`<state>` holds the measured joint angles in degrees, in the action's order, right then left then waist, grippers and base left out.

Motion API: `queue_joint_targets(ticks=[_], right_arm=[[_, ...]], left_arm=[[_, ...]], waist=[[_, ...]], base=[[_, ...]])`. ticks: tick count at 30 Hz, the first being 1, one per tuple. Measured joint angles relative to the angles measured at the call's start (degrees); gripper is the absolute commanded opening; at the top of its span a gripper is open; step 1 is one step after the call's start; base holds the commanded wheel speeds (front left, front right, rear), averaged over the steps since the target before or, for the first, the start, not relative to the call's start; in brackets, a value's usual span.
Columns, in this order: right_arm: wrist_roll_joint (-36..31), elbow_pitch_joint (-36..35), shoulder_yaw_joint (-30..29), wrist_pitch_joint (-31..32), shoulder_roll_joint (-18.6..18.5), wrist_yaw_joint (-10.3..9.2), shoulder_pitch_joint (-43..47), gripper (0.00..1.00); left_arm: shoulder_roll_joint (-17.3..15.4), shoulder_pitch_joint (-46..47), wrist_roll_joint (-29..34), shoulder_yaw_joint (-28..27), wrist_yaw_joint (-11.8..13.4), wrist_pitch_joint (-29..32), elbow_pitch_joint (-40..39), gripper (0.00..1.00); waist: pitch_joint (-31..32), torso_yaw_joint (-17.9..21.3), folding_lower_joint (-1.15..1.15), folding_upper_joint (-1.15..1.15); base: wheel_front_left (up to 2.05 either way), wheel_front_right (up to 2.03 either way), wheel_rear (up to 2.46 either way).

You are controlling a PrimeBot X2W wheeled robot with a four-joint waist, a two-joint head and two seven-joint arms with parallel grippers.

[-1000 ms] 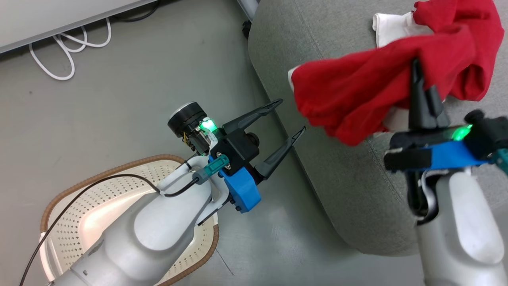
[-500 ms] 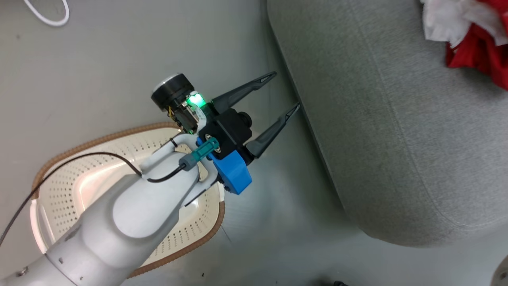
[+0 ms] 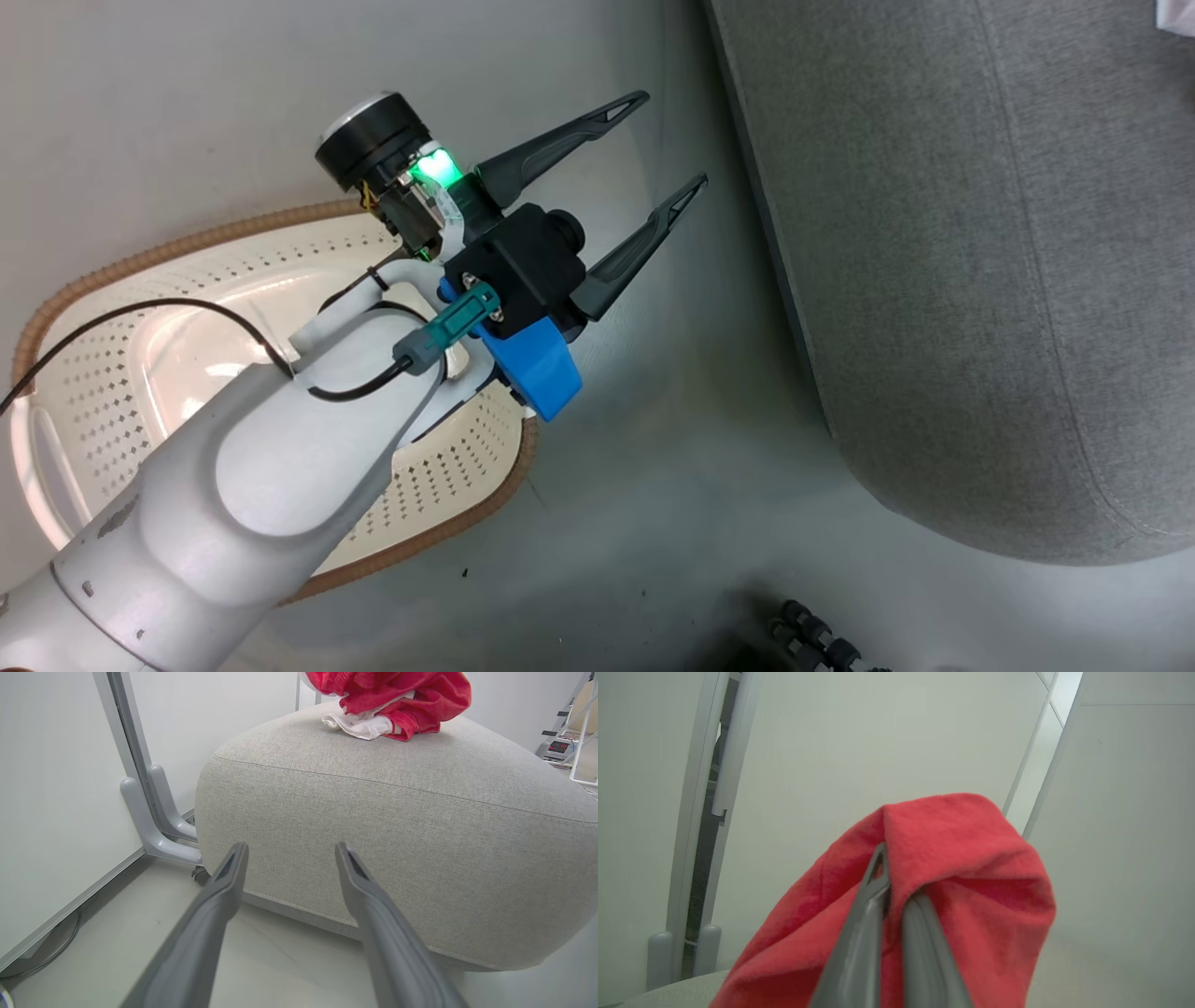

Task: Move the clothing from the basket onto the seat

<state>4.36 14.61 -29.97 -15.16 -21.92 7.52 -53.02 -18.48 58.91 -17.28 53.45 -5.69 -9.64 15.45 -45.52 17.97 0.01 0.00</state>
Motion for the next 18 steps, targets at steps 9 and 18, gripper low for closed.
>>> queue_joint_targets(ticks=[9,18], right_arm=[[-2.56,9.43,-2.03,0.01,2.55,-0.01,0.29,0.00],[-3.35,11.54,-3.42,0.01,4.38,0.00,1.66,0.89]], left_arm=[[-0.05,0.90,0.18,0.42,0.05,0.24,-0.73,1.00],[-1.07,0.83,-0.43,0.32,0.68,0.13,-0.40,1.00]], waist=[[-3.16,-0.77,0.00,0.00],[-2.19,-0.09,0.00,0.00]], base=[[0.00,0.00,0.00],[0.00,0.00,0.00]])
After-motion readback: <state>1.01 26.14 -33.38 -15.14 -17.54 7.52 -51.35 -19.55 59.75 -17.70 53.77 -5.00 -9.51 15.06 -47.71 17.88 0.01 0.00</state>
